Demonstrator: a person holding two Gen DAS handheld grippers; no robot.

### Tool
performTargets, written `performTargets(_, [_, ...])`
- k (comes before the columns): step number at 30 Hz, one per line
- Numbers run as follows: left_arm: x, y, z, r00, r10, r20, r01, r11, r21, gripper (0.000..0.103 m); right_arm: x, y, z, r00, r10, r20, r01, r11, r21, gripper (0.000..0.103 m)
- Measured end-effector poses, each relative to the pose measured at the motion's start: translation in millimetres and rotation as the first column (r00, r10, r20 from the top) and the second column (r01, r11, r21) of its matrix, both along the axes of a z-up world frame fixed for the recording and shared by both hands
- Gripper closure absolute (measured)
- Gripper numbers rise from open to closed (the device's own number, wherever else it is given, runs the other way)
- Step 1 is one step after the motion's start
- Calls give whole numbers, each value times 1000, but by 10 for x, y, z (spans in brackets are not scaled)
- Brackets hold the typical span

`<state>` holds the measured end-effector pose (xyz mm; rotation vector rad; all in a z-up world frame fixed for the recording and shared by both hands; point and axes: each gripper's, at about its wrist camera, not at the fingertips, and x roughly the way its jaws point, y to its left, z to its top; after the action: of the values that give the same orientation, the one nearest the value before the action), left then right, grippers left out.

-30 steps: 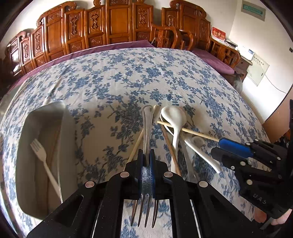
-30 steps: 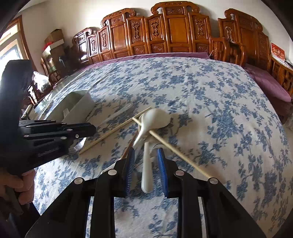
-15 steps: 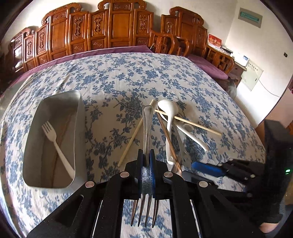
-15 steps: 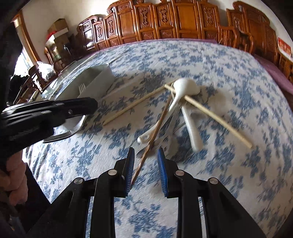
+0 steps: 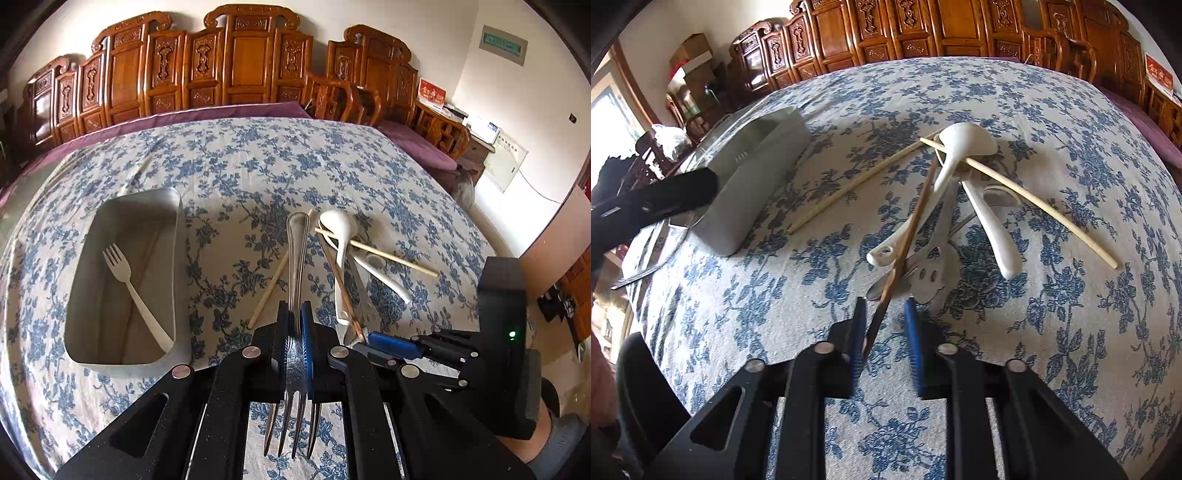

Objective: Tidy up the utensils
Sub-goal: 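Grasp a wooden chopstick with the right gripper while the left gripper lifts the metal fork, then lower the metal fork into the tray and open the left gripper while the right gripper carries the chopstick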

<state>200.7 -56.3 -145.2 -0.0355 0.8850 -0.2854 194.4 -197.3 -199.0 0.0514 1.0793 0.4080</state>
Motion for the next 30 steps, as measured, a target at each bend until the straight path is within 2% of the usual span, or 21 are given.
performTargets(1, [1,12,20,1000,2,4,-2,1000,0,97,2,-3,-1,1000,-1,-1,1,1000,-6,87])
performTargets(2, [-4,23,34,1000,3,8,-3,1000,1,97,-1,-4,-1,1000,-1,-3,1,1000,-9,93])
performTargets(5, [-12,71,78,1000,9,17,-9,1000,6,97,1,-17,-3,1000,2,-12,-2,1000,-19,97])
performTargets(20, [137,561,267,994,96,49,-97,995,27,97,-172,4,478,993,38,115,-43,998,41,97])
performTargets(30, [484,1020,77,984,179,14,-179,979,100,97,-112,243,774,980,85,177,-96,994,55,97])
